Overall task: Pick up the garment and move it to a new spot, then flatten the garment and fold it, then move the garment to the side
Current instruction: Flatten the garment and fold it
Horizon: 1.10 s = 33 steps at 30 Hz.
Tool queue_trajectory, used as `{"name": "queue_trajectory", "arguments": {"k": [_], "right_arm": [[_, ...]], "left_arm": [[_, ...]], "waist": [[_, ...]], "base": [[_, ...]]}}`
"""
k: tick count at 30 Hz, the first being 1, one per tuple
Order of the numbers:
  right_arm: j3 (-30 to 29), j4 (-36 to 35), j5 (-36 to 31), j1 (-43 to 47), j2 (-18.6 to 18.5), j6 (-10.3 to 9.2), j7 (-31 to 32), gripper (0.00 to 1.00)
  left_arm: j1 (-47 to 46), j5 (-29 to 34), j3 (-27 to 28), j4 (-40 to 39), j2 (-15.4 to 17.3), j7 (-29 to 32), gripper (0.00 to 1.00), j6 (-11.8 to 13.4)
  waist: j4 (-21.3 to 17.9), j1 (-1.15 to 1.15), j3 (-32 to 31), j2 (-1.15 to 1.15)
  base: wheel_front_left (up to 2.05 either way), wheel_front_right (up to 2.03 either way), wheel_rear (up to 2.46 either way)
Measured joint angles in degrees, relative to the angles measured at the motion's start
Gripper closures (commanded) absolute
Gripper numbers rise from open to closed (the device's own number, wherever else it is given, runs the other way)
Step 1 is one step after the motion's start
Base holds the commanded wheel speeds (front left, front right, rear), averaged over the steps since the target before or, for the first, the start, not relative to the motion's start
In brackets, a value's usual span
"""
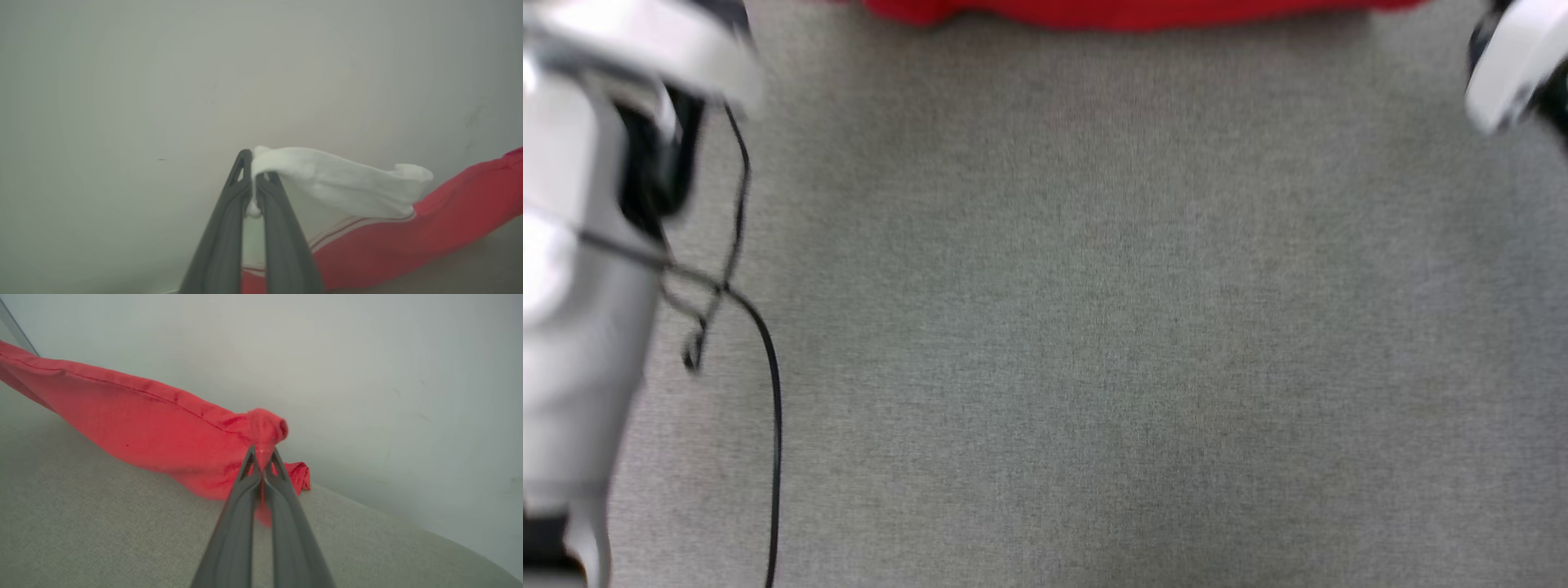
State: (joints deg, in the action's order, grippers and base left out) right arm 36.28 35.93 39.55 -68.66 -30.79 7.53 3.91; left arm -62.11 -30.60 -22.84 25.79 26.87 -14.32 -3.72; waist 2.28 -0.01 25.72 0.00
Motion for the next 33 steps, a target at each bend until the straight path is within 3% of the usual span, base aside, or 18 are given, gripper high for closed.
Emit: {"name": "queue_trajectory", "arguments": {"k": [8, 9, 20, 24, 33], "right_arm": [[3.8, -4.6, 4.2, 16.1, -1.9, -0.01, -0.2, 1.00], [4.5, -5.8, 5.2, 21.6, -3.0, -0.01, 0.2, 1.00], [5.7, -10.4, 7.5, 41.3, -6.3, -0.01, 1.7, 1.00], [5.2, -13.0, 7.9, 49.0, -7.2, 0.00, 2.6, 1.00], [1.8, -16.9, 8.4, 58.5, -9.2, -0.01, 5.0, 1.00]], "left_arm": [[24.1, -2.5, 0.6, -11.5, 1.6, 0.2, 1.00, 5.9], [32.0, -4.2, 0.7, -15.0, 1.8, 0.9, 1.00, 7.9], [59.8, -10.8, 0.6, -22.9, 1.7, 2.0, 1.00, 14.2], [68.9, -13.8, -0.3, -25.6, 1.7, 3.8, 1.00, 15.3], [77.8, -17.8, -1.7, -29.5, 3.8, 8.7, 1.00, 15.0]], "waist": [[0.4, -0.01, -6.9, 0.00], [0.4, -0.02, -9.4, 0.00], [0.7, -0.01, -19.9, 0.00], [0.9, -0.01, -23.3, 0.01], [1.1, -0.01, -27.2, 0.00]], "base": [[0.00, 0.00, 0.00], [0.00, 0.00, 0.00], [0.00, 0.00, 0.00], [0.00, 0.00, 0.00], [0.00, 0.00, 0.00]]}}
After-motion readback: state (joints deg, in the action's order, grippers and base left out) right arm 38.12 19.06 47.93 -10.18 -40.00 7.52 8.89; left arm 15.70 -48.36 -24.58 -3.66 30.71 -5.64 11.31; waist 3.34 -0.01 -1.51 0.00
